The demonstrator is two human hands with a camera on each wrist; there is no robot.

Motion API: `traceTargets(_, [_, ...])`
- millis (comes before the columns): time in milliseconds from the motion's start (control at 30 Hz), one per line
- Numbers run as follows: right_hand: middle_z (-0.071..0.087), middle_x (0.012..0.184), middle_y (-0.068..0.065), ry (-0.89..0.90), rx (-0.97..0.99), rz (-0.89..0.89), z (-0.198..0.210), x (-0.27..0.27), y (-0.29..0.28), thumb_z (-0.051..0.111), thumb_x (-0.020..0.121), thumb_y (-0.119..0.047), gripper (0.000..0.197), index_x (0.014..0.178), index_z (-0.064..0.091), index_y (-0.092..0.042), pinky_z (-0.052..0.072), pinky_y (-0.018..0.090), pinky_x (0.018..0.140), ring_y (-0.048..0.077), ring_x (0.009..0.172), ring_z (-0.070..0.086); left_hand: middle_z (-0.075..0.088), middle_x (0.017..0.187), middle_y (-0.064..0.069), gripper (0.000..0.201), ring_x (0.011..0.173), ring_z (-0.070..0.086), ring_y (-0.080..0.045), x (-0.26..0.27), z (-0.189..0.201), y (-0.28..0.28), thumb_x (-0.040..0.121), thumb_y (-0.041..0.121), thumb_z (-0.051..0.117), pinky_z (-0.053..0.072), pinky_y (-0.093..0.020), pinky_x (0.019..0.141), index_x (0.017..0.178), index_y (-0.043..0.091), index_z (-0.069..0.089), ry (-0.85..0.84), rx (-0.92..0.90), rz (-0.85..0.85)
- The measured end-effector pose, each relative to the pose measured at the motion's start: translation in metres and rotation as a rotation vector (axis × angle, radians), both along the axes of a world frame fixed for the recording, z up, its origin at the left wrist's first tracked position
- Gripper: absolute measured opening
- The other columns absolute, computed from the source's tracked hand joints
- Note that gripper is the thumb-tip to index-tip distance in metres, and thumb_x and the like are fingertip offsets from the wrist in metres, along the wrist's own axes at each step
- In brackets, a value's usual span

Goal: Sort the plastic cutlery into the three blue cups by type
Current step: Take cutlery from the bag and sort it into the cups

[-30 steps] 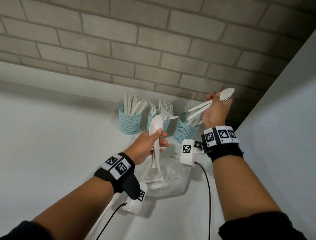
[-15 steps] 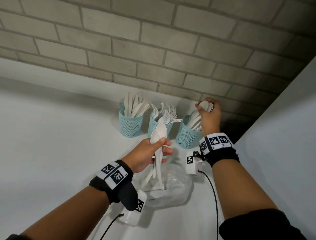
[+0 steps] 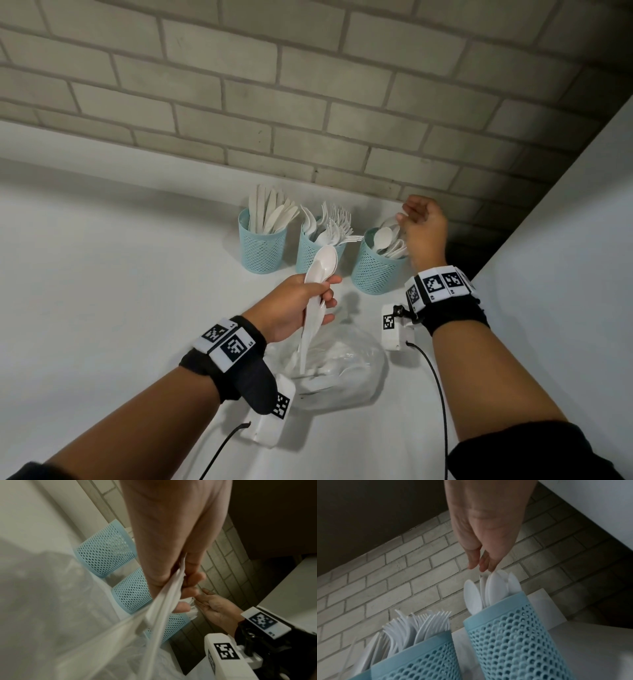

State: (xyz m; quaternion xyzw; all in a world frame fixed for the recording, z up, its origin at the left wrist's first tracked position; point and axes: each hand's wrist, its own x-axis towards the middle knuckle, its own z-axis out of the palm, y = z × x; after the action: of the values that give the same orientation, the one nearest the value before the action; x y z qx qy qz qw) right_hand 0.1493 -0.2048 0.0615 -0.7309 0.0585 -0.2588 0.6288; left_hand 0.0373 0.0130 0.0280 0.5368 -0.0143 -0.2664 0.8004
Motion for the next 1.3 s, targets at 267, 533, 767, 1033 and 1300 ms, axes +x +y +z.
traceTargets(267, [0.063,0.080,-0.001,-0.118,0.062,0.091,0.032,-0.045,0.026,0.057,0.088,0.001,0.016,0.090,0.058,-0.016,0.050,0.014,0.063,-0.001,0.063,0.062,0.072,0.084,0.002,0.022,0.081,0.066,-0.010,-0.003,0.002,0.006,0.099,0.010,0.040,0.054,-0.028,0.074,0.113,0.011,0.057,-0.012,-0.051,-0.026])
traceTargets(533, [0.069,0.104,0.006,0.297,-0.269,0.744,0.013,-0.082,0.067,0.057,0.091,-0.021,0.029,0.119,0.057,-0.025,0.054,0.032,0.087,0.019,0.096,0.065,0.074,0.088,0.001,0.019,0.087,0.067,-0.010,-0.006,0.005,0.009,0.098,0.022,0.044,0.049,-0.036,0.089,0.109,0.019,0.059,-0.035,-0.005,-0.020])
traceTargets(767, [0.067,0.084,0.001,0.257,-0.220,0.716,0.007,-0.091,0.079,0.059,0.089,-0.005,0.024,0.112,0.063,-0.010,0.051,0.015,0.064,0.000,0.068,0.063,0.072,0.099,0.001,0.026,0.106,0.061,-0.009,-0.009,0.007,0.008,0.095,0.038,0.045,0.043,-0.034,0.088,0.107,0.022,0.061,-0.173,0.206,-0.079])
traceTargets(1033, [0.059,0.069,0.008,0.276,-0.343,0.731,0.011,-0.097,0.078,0.064,0.087,-0.016,0.019,0.106,0.063,-0.018,0.043,0.013,0.050,0.015,0.055,0.050,0.070,0.072,0.008,0.024,0.082,0.063,-0.006,-0.010,0.005,-0.003,0.095,0.036,0.045,0.041,-0.022,0.074,0.093,0.021,0.064,-0.283,0.294,-0.063])
traceTargets(1300, [0.062,0.081,0.002,0.263,-0.266,0.540,0.005,-0.085,0.066,0.053,0.093,-0.009,0.008,0.095,0.061,-0.012,0.052,0.016,0.055,0.006,0.068,0.061,0.068,0.080,0.004,0.015,0.081,0.066,-0.004,-0.004,-0.003,-0.001,0.091,0.022,0.057,0.051,-0.023,0.073,0.103,0.016,0.064,-0.189,0.170,-0.051])
